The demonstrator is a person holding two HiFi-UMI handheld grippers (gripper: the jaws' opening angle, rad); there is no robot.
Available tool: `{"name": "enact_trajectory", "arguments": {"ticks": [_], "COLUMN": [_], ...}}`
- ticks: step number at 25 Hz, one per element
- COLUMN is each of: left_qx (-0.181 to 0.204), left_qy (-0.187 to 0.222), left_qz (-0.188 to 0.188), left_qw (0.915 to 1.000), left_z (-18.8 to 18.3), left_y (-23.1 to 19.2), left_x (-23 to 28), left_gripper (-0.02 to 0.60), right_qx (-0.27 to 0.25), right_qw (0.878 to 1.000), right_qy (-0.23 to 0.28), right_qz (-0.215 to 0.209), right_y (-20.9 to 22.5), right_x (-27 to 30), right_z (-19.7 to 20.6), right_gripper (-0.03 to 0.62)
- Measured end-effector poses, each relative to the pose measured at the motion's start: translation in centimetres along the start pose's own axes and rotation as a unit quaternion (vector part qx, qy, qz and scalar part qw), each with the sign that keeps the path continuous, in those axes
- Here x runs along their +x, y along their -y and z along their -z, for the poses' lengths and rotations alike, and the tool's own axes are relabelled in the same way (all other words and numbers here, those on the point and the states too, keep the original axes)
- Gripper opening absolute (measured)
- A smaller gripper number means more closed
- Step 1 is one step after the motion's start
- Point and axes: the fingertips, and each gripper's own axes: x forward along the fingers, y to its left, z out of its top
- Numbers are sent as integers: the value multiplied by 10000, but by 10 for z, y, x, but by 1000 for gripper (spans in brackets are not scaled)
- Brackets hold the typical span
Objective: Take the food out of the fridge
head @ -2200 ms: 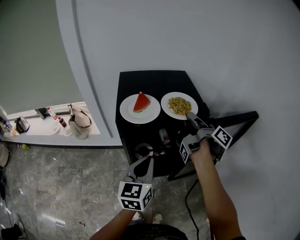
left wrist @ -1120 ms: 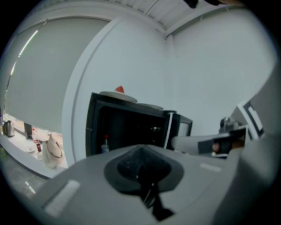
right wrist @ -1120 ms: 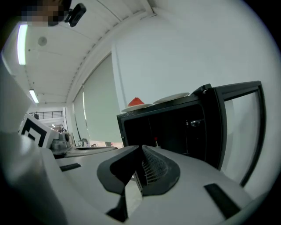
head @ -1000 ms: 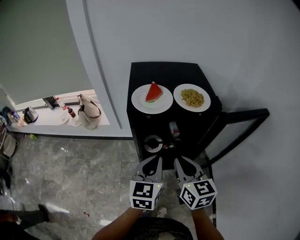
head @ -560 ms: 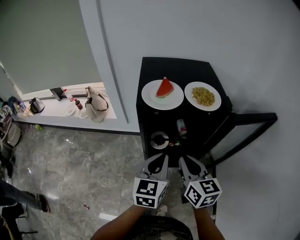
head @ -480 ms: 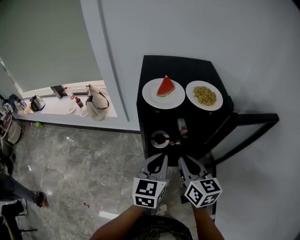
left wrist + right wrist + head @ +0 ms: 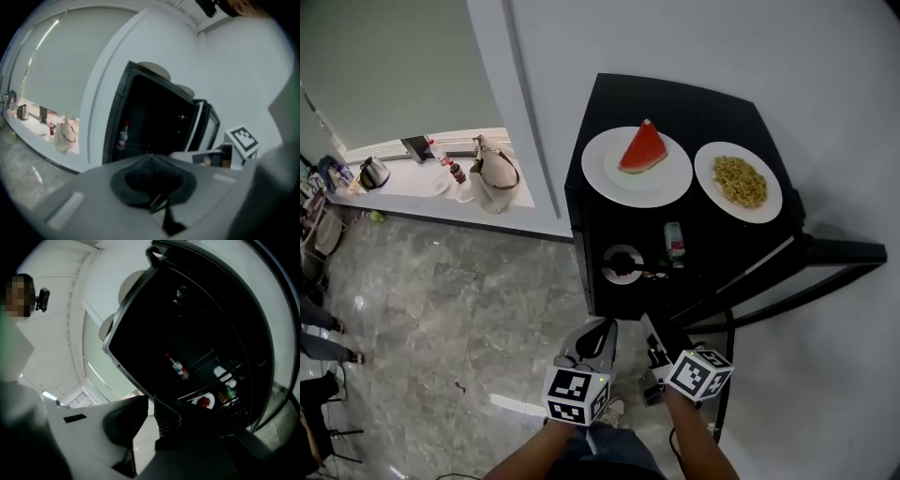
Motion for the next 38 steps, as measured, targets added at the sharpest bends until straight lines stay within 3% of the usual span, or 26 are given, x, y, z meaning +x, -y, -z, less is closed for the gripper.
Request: {"name": "enact_trajectory", "arguments": {"ticks": [4,10,14,18,24,32,38], "left_qx": [-194,-388,-342,-252,-156,59,131], "left_qy": [-61,216,161,170,204,333,284], "left_qz": [-191,-326,-357,-327,-216,-60,-63], "left_qw": [9996,9985,9986,9990,9994,9994,9995], "left_z": [30,45,62,81,110,122,134], "left_y": [-18,-42,-62,-76,-94,-104,-103], "left_x": [16,28,37,49,77,102,110], "left_gripper": [-14,-14,-14,-14,-14,-14,-14], "right_qx": [607,1349,1921,2293,3225,3585,3807], "right_qw": [9979,9897,9802,9728,9465,9329,9237], "right_qy": [-195,-470,-463,-325,-19,274,419], "right_qz": [-79,-71,-81,0,48,223,131], "right_y": [37,84,112,147,200,250,262], "right_x": [28,67,95,119,170,213,224], "right_z": [29,74,96,116,146,159,157], "right_gripper": [18,23,64,64,84,91,100]}}
